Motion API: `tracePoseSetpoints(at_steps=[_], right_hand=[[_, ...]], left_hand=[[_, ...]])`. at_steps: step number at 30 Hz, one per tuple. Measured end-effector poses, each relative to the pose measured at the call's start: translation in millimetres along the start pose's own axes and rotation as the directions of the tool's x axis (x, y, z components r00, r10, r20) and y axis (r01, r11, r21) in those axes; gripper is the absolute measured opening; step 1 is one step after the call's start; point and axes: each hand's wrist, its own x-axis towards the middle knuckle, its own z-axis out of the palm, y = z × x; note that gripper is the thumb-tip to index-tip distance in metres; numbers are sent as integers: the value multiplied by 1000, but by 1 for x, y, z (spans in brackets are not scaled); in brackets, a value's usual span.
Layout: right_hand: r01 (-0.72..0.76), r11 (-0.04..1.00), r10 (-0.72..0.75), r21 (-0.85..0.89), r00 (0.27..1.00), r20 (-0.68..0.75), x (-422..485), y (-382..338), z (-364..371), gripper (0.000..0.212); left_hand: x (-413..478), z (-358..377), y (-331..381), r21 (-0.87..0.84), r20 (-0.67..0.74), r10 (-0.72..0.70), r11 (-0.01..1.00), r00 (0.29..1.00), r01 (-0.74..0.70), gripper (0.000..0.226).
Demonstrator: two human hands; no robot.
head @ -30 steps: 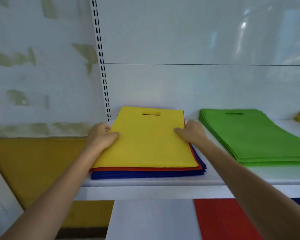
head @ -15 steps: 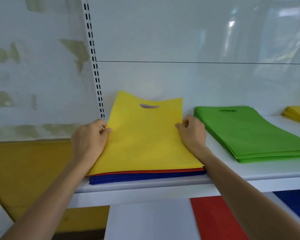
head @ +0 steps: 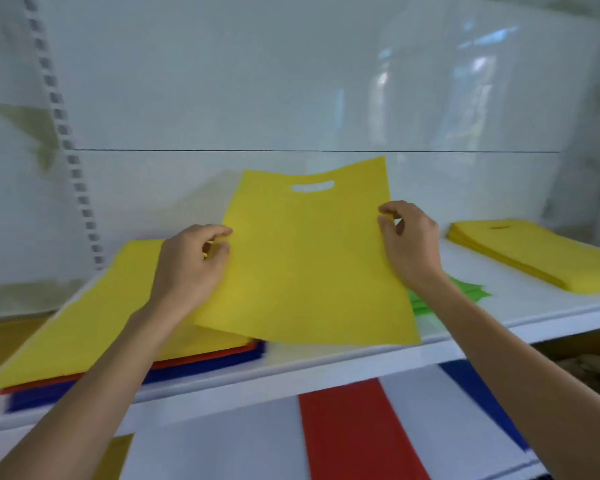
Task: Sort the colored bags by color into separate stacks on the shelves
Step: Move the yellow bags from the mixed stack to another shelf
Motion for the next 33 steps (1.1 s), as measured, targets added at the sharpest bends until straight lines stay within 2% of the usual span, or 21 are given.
tracePoseSetpoints(at_steps=[6, 12, 15, 23, 28, 33], right_hand=[[-179, 950, 163, -255, 983, -81, -7, 117, -163, 32], [-385, 872, 314, -301, 913, -259, -31, 216, -294, 21], [-458, 839, 367, -293, 874, -318, -39, 252, -337, 19], [-541, 800, 409, -261, 809, -423, -29, 339, -379, 14], [-519, 809, 394, -277, 827, -402, 24, 386, -376, 20], [-477, 818, 393, -320, 871, -295, 70, 429, -355, 29]], left_hand=[[-13, 134, 136, -191, 174, 137, 976, 975, -103, 34], [-54, 252, 250, -383, 286, 316, 903, 904, -195, 36], [-63, 296, 294, -445, 324, 346, 877, 881, -181, 31], [-55, 398, 357, -489, 440, 404, 857, 802, -164, 26], [-20, 444, 376, -470, 410, 363, 871, 837, -147, 19], [4, 463, 385, -306, 468, 320, 933, 824, -188, 34]])
